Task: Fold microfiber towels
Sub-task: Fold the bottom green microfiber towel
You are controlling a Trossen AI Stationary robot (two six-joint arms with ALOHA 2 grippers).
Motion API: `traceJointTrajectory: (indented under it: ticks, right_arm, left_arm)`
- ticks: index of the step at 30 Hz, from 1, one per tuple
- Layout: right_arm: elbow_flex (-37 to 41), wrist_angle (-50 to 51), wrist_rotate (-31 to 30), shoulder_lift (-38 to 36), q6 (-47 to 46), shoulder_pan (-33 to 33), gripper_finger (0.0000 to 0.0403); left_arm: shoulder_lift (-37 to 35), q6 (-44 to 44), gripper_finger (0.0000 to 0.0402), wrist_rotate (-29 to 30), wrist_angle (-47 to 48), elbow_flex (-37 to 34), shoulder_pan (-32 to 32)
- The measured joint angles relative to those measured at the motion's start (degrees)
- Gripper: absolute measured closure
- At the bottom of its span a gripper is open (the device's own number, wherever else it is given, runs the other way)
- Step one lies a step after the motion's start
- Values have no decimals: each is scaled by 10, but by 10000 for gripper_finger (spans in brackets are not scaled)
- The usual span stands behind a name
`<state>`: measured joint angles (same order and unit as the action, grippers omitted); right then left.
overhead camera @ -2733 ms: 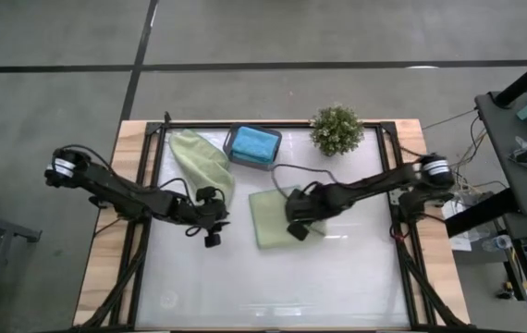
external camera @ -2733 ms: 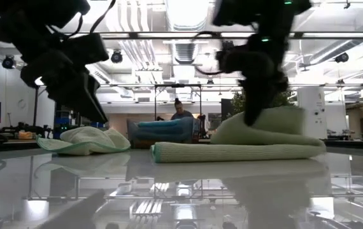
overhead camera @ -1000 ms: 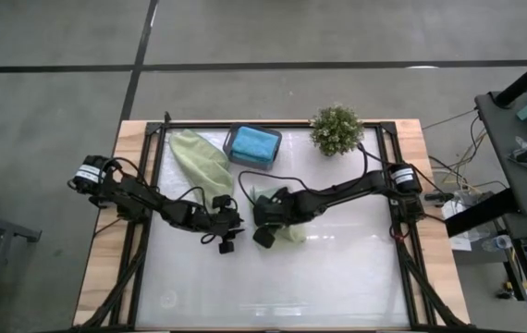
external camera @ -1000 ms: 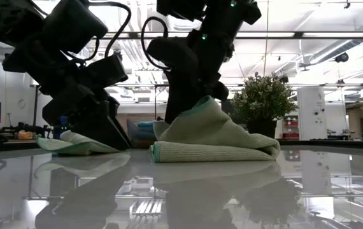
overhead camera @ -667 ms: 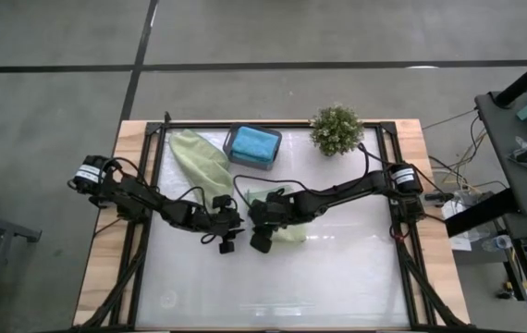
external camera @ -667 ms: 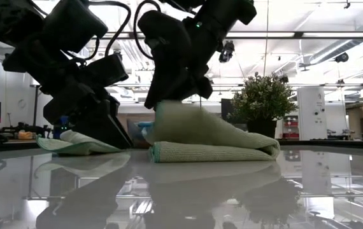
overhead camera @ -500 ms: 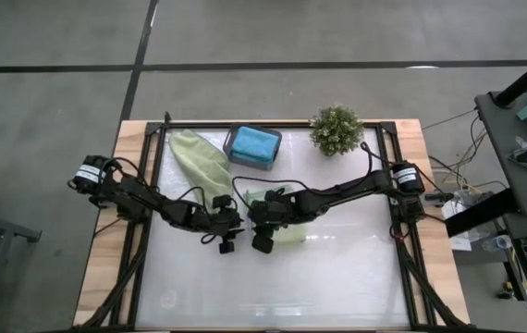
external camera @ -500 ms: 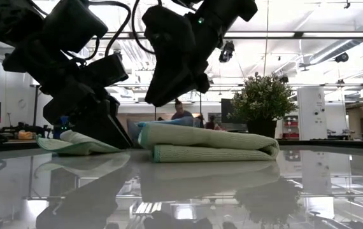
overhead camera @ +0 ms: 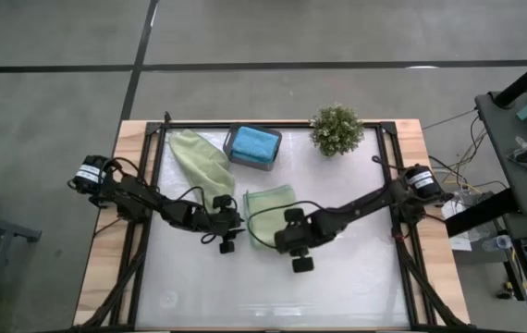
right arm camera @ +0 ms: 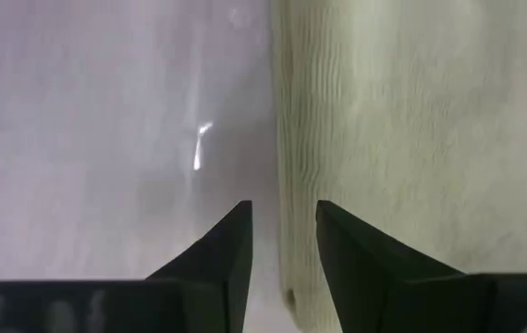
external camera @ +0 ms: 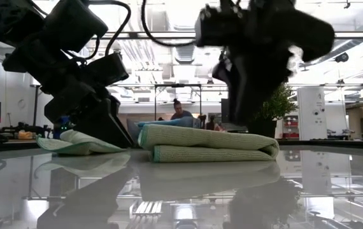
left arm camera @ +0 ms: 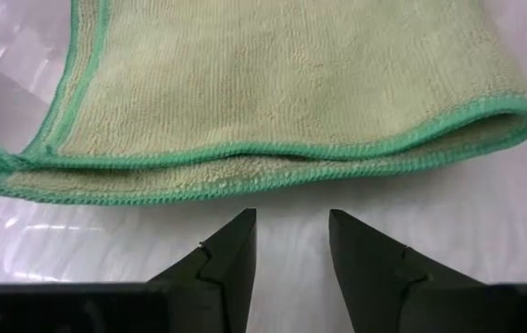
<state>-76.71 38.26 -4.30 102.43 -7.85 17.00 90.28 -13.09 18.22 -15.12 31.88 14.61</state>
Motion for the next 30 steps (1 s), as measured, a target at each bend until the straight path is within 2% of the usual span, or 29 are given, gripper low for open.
traceJointTrajectory:
  ticks: [3,6,13,17,21,26,30]
  right_arm:
    - [22,-12,-5,0,-31,5,289]
    - [33,-27,-38,0,-53,6,289]
    - [56,-57,-61,-1,-41,5,291]
    - [57,-61,-107,-1,-46,6,313]
    - [55,-63,-108,-1,-46,5,347]
    - [55,-59,-107,-1,-69,7,356]
    - [55,-54,-102,-1,-93,17,343]
  left_arm:
    - [0,0,278,0,-4,0,0]
    - [0,0,278,0,-10,0,0]
    - [0,-14,279,-15,-10,0,14]
    - [0,-30,279,-15,-10,0,41]
    - [1,-51,279,-14,-22,4,88]
    - [30,-72,303,59,-121,16,144]
    - [72,-76,333,76,-172,36,155]
